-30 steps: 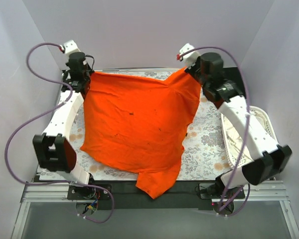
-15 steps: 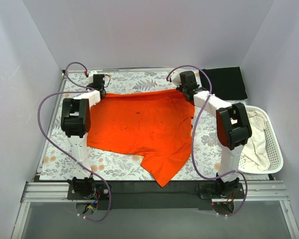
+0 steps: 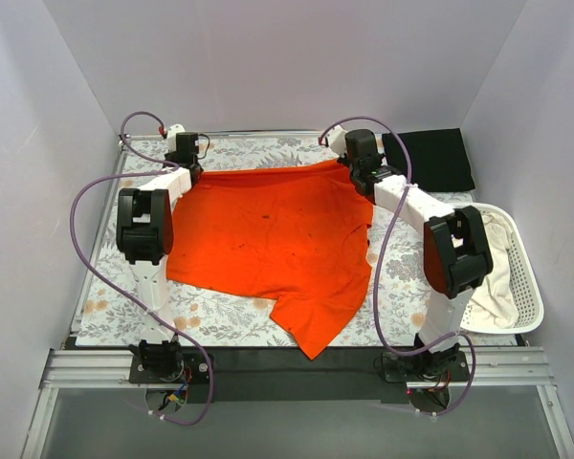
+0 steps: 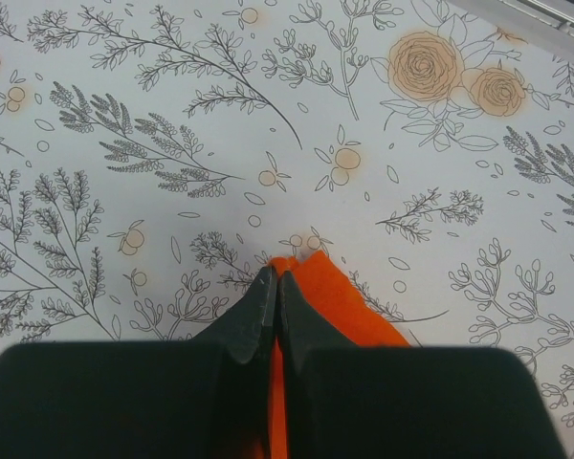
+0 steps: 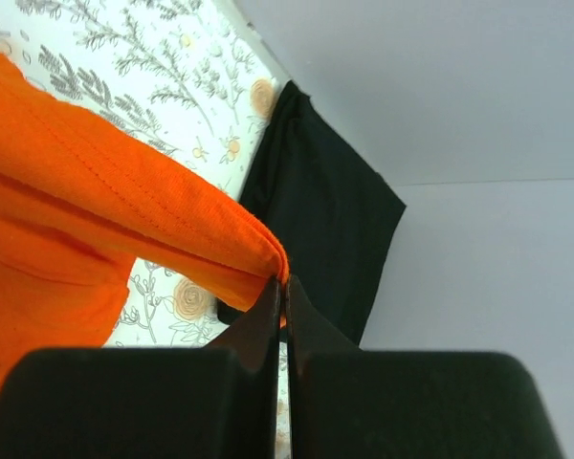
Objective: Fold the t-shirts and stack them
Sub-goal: Fold the tshirt
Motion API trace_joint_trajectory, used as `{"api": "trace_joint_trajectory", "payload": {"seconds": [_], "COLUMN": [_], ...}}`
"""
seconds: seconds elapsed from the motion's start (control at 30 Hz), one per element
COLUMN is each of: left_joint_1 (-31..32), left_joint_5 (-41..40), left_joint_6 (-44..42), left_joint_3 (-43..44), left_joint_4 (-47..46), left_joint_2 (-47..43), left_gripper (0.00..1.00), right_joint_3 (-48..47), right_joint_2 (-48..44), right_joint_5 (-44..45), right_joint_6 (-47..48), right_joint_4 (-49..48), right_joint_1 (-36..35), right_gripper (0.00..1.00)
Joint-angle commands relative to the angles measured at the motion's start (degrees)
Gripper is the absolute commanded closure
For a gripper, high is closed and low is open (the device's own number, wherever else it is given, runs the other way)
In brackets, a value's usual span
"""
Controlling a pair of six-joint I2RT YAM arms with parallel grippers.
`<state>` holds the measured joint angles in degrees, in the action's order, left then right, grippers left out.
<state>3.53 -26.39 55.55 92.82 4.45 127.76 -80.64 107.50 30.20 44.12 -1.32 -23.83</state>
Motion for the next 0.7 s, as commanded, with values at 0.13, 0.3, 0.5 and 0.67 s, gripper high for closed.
{"api": "trace_joint_trajectory", "payload": {"seconds": [0.13, 0.3, 0.5, 0.67], "left_joint_1": [-0.7, -0.7, -0.7, -0.7], "left_joint_5": [-1.8, -2.9, -2.8, -2.1], "left_joint_6": [1.5, 2.8, 4.7, 5.9], "left_joint_3": [-1.2, -2.2, -2.6, -3.8], "left_joint_4": [3.1, 5.0, 7.0, 8.6], "left_joint_2": [-7.6, -9.3, -11.1, -12.4], "left_gripper": [1.0, 1.0, 1.0, 1.0], "right_joint_3": [2.2, 3.3, 2.1, 0.9], "right_joint_2": [-7.1, -7.8, -6.1, -5.1], "right_joint_5": [6.5, 10.2, 14.0, 15.9], "right_joint_6": [-3.5, -5.2, -8.6, -12.8], "right_joint_4": [4.0, 8.3, 15.6, 21.3], "right_joint_1": [-2.8, -5.3, -7.3, -9.2], "right_gripper": [0.99, 0.99, 0.99, 0.99]}}
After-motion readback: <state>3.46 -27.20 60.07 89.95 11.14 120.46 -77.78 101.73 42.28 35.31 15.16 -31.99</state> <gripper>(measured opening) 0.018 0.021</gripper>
